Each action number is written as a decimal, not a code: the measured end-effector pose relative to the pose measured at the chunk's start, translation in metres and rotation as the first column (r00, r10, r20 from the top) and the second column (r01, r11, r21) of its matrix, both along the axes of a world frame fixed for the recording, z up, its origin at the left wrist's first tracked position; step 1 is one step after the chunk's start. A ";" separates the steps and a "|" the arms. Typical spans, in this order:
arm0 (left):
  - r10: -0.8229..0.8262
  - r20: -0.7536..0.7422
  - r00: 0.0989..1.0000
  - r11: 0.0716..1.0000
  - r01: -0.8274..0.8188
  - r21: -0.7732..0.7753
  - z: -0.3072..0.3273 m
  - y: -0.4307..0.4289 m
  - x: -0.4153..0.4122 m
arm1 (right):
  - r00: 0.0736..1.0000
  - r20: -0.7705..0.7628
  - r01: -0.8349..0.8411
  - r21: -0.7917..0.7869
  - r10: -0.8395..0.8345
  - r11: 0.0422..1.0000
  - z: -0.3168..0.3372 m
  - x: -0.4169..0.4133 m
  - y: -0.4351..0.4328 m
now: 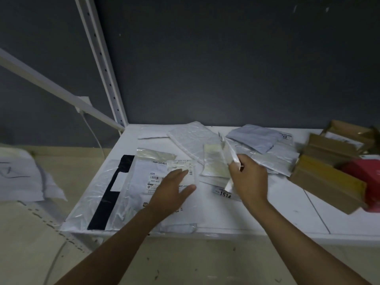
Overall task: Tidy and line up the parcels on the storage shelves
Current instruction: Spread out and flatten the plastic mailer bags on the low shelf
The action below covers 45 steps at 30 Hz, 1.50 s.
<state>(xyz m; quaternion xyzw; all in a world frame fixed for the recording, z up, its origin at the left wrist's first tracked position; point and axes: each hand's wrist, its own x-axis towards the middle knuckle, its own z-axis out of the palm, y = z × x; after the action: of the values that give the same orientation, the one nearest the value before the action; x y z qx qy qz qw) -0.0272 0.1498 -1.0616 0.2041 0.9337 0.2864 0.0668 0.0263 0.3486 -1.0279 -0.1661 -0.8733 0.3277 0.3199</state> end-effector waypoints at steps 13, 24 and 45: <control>0.192 0.451 0.872 0.728 -0.434 0.530 0.013 0.002 0.007 | 0.913 0.196 -0.094 -0.754 0.359 0.650 -0.006 0.001 0.004; 0.270 0.366 0.891 0.770 -0.428 0.473 0.003 -0.001 0.008 | 0.911 0.230 -0.075 -0.724 0.343 0.685 -0.016 -0.003 0.011; -0.123 0.051 0.991 0.991 0.119 0.062 0.038 -0.026 -0.009 | 0.871 0.375 -0.423 0.243 0.317 0.873 0.015 -0.008 0.003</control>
<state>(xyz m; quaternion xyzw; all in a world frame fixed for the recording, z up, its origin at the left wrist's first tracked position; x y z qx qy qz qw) -0.0360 0.1234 -1.0236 0.2543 0.9085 0.3148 0.1037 0.0185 0.3520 -1.0124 0.0086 -0.9702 0.2072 0.1252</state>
